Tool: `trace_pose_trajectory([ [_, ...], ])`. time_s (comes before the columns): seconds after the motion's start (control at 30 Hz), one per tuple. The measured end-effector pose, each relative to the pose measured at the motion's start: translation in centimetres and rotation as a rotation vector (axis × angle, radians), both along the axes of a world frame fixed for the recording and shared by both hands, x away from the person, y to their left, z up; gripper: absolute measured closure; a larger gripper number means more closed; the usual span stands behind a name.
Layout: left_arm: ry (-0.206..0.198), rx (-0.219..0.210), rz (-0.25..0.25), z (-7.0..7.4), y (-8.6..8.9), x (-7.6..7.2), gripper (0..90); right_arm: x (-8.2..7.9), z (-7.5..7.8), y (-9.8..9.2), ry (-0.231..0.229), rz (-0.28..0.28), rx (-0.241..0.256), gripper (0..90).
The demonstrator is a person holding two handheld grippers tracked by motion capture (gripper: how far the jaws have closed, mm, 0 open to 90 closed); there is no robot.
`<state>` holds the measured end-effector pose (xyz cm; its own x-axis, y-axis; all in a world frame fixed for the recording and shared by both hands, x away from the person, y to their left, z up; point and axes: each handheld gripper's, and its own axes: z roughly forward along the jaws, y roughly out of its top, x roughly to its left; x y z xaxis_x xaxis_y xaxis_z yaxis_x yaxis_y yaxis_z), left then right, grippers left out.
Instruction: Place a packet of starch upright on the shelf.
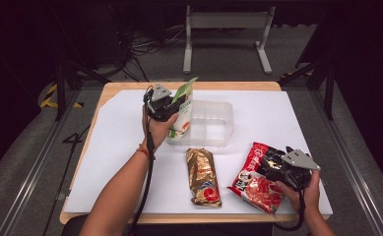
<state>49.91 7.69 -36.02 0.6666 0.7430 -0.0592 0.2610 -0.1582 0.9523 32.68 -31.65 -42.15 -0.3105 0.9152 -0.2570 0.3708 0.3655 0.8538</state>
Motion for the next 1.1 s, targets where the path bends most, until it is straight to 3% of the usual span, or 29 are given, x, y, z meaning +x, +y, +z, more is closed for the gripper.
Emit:
trace_pose_trajectory([
  [0.5,0.008,-0.006,-0.060,-0.7,1.8,-1.0,83.2,0.1,-0.1,0.1,0.006,0.002,-0.003,11.5],
  [0.63,-0.006,0.015,-0.079,-0.7,2.1,-1.4,81.7,0.1,-0.2,0.1,0.009,0.005,-0.005,11.5],
  [0.83,-0.002,0.016,-0.092,-0.9,2.4,-1.8,81.6,0.1,-0.2,0.0,0.012,0.006,-0.004,11.5],
  [1.1,0.007,0.051,-0.111,-1.2,2.7,-2.3,81.6,0.1,-0.1,0.0,0.008,0.004,0.002,11.5],
])
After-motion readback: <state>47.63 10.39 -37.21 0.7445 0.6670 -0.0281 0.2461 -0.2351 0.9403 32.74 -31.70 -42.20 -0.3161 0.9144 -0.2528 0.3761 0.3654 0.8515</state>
